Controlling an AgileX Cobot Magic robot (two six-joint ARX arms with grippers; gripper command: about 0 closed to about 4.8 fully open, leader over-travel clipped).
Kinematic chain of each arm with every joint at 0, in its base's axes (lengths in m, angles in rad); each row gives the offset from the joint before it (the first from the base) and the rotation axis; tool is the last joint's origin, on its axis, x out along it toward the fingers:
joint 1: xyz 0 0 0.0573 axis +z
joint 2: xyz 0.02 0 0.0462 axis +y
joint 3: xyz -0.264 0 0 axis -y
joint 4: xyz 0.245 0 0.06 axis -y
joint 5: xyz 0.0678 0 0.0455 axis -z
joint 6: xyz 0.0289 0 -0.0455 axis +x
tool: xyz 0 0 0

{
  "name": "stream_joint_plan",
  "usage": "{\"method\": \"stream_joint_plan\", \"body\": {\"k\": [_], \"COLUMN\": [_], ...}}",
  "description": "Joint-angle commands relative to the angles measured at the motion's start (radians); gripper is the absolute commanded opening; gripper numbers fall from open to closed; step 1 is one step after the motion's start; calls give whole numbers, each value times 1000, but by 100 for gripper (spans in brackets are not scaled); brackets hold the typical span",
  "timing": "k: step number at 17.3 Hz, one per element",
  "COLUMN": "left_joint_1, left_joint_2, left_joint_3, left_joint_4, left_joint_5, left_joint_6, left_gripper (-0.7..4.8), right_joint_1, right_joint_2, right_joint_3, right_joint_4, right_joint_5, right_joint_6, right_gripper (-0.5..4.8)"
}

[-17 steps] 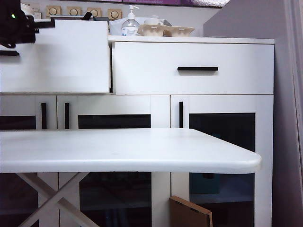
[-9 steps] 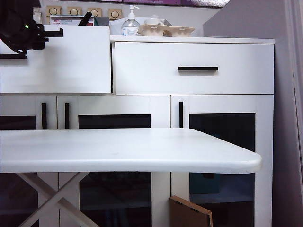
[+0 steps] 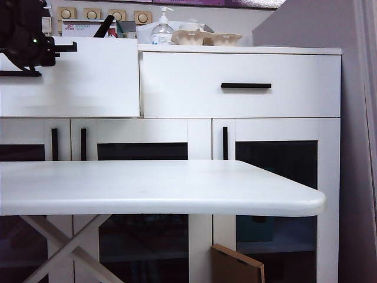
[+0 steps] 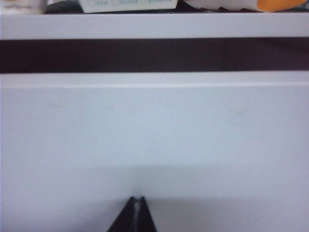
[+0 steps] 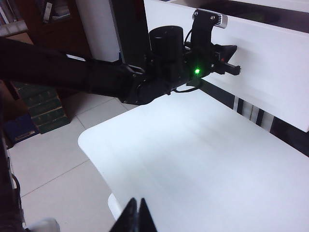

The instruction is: Pick up a can of beer from the white table, open the left drawer, place the beer inside the drawer, and finally close the drawer.

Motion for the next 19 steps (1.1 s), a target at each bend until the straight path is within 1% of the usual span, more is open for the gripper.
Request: {"method": "stream_joint_plan", "body": {"k": [1, 8, 10, 12, 14, 16, 19], "left_joint_1": [11, 11, 11, 12, 12, 12, 15], "left_joint_2": [53, 188, 238, 281, 311, 337, 362], "left_joint_3": [82, 277, 367, 435, 489, 539, 578], "left_joint_4": [-14, -53, -127, -137, -155, -201, -230], "left_joint_5": [18, 24, 24, 24, 24, 23, 23], "left_joint_6": [1, 0, 0, 0, 0, 0, 0], "left_gripper": [-6, -6, -6, -6, -6, -6, -6], "right_joint_1": [0, 0, 0, 0, 0, 0, 0], "right_joint_2": [-4, -4, -4, -4, -4, -4, -4], "right_joint_3": [5, 5, 5, 5, 5, 5, 5], "right_joint_4": [13, 11, 11, 11, 11, 14, 14], "right_joint_5": [43, 53, 53, 52, 52, 52, 52], "right_joint_6": [-1, 0, 0, 0, 0, 0, 0], "right_gripper": [-6, -6, -6, -6, -6, -6, -6]}}
